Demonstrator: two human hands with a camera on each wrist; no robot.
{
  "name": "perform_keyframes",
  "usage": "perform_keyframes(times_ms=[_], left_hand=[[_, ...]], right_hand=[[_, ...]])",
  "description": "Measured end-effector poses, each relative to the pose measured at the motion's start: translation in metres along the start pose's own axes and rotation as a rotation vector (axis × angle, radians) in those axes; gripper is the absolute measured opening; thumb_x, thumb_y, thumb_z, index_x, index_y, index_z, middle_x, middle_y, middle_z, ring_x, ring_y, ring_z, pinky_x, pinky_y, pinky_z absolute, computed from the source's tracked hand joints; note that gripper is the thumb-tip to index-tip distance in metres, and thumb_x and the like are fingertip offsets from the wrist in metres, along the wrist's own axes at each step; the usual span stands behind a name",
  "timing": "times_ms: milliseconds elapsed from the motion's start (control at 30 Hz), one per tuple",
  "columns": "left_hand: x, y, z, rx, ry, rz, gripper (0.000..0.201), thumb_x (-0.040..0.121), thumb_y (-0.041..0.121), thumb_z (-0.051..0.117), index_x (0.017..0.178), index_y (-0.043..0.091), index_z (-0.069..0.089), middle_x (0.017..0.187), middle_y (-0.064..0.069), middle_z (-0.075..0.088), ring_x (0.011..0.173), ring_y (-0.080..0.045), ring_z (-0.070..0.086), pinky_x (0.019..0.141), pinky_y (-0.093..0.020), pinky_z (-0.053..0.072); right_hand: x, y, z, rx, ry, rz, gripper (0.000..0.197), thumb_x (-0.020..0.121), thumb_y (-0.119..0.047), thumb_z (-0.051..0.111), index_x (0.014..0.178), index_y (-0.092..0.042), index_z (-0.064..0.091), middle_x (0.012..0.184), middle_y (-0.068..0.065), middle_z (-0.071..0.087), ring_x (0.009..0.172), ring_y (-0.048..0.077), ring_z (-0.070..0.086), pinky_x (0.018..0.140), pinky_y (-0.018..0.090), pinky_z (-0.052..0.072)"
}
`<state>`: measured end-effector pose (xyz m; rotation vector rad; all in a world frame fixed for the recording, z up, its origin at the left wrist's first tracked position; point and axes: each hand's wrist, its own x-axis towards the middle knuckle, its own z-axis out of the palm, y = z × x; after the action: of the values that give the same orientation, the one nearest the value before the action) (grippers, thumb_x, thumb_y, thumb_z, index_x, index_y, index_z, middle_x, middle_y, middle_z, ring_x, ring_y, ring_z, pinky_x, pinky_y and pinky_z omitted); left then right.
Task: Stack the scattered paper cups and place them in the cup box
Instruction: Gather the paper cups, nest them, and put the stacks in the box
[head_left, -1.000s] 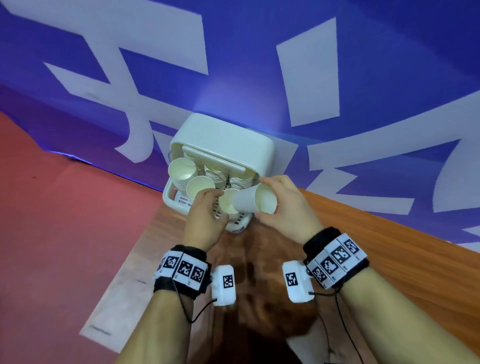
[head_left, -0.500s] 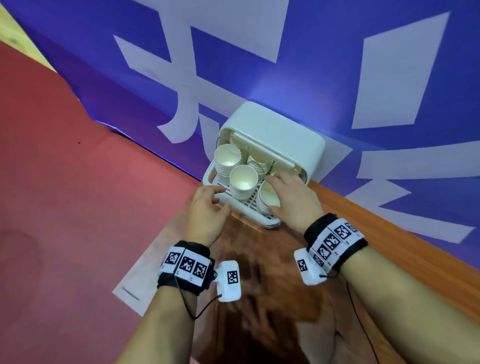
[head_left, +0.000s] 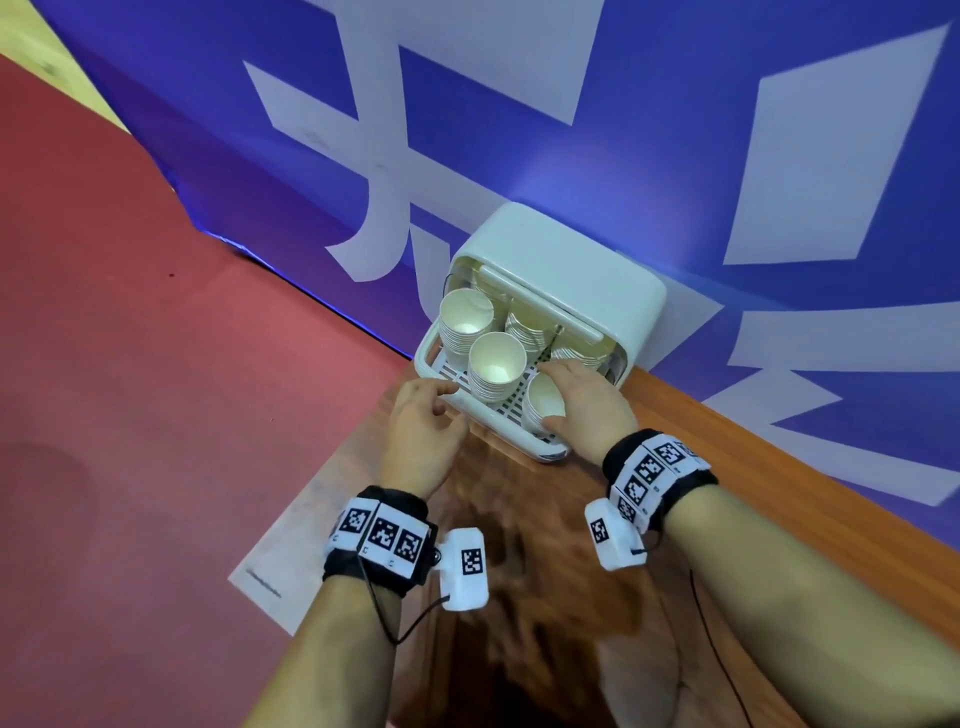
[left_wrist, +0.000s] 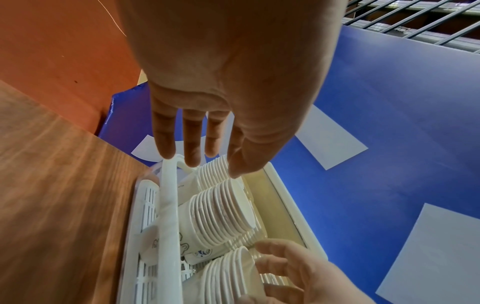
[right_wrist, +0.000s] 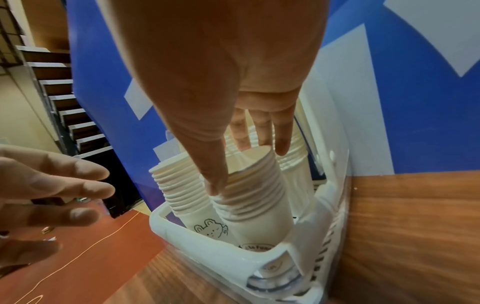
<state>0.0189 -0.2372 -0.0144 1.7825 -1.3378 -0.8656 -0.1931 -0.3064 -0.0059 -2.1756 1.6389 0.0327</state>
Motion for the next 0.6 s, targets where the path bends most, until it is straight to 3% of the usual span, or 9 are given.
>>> perform_keyframes(times_ms=[200, 267, 367, 600], left_hand=[[-0.009, 0.013, -0.004, 0.007, 0.004, 0.001, 0.037, 0.081, 0.007, 0.065, 0.116, 0.018, 0.064, 0.111, 0.005, 0.05, 0.092, -0.013, 0.058, 0.086, -0.023, 0.045], [-0.013, 0.021, -0.007, 0.017, 0.001, 0.02, 0.036, 0.081, 0.006, 0.064, 0.116, 0.017, 0.064, 0.112, 0.005, 0.05, 0.091, -0.012, 0.057, 0.085, -0.021, 0.045], [-0.019, 0.036, -0.007, 0.009, -0.005, 0.049, 0.035, 0.081, 0.007, 0.064, 0.115, 0.018, 0.064, 0.112, 0.004, 0.051, 0.09, -0.01, 0.058, 0.087, -0.026, 0.049], [-0.048, 0.097, 0.024, 0.035, -0.103, 0.172, 0.032, 0.083, 0.012, 0.065, 0.114, 0.02, 0.062, 0.116, 0.003, 0.055, 0.094, -0.012, 0.06, 0.086, -0.028, 0.048]], right_hand=[[-0.007, 0.002, -0.001, 0.035, 0.019, 0.016, 0.071, 0.081, -0.028, 0.075, 0.143, -0.027, 0.041, 0.144, -0.006, 0.044, 0.128, 0.021, 0.047, 0.095, 0.042, 0.049], [-0.016, 0.004, -0.004, 0.075, 0.029, 0.008, 0.071, 0.081, -0.033, 0.074, 0.143, -0.025, 0.041, 0.148, -0.005, 0.04, 0.132, 0.021, 0.043, 0.1, 0.042, 0.046], [-0.038, 0.01, -0.013, 0.122, 0.054, -0.019, 0.066, 0.085, -0.038, 0.07, 0.143, -0.024, 0.043, 0.151, -0.004, 0.039, 0.135, 0.021, 0.041, 0.107, 0.04, 0.041], [-0.116, 0.055, -0.049, 0.192, 0.115, 0.054, 0.055, 0.088, -0.027, 0.065, 0.141, -0.024, 0.048, 0.142, -0.001, 0.05, 0.129, 0.021, 0.048, 0.106, 0.038, 0.042]])
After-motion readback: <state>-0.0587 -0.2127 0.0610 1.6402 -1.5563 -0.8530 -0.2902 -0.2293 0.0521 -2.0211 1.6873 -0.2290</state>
